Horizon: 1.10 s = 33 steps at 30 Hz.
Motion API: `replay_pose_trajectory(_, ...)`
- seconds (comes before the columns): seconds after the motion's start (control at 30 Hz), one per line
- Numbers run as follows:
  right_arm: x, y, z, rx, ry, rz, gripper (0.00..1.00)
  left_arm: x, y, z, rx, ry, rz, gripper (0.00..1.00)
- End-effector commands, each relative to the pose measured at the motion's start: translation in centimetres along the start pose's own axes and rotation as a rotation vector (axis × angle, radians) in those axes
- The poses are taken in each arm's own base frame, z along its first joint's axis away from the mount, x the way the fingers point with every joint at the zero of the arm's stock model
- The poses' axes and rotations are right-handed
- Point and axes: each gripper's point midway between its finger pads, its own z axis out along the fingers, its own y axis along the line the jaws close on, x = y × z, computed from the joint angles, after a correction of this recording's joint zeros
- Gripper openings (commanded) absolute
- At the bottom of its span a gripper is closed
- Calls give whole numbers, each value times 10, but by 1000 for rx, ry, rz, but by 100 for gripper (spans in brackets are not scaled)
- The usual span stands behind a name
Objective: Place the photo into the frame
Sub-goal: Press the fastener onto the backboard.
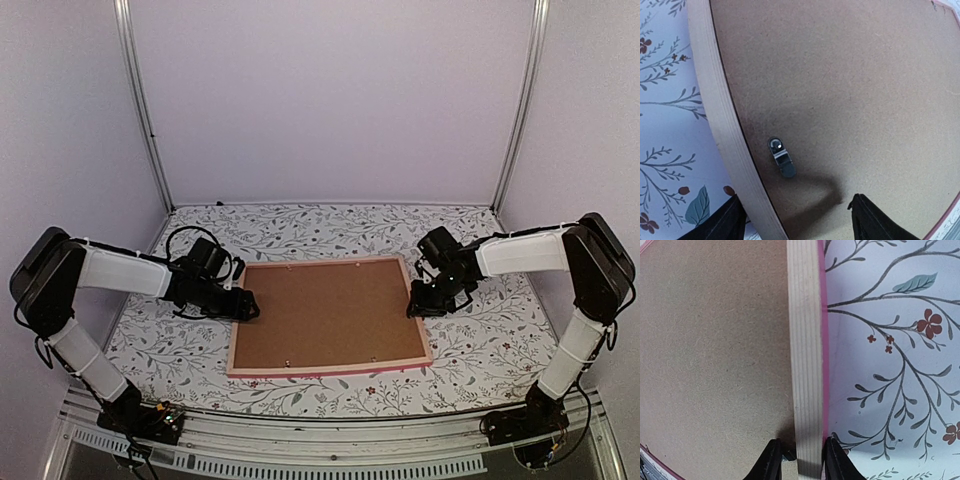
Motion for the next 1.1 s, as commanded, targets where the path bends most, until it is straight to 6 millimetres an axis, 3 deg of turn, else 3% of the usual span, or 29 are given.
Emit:
replay_pose_trajectory(0.0, 11, -5, 20, 14, 41, -8, 27, 5, -7, 3, 35, 14, 14, 74)
replay_pose_trajectory(0.4, 17, 2, 14, -30, 58, -15, 24, 0, -4, -5, 8, -12, 6, 75)
replay_pose_trajectory(0.73, -8, 18, -8, -65, -25, -50, 47, -19, -3, -19, -17, -77, -2, 82)
replay_pose_trajectory(1.07, -15, 20, -9, -57, -41, -76, 50, -29, 20, -12, -114, -71, -11, 80)
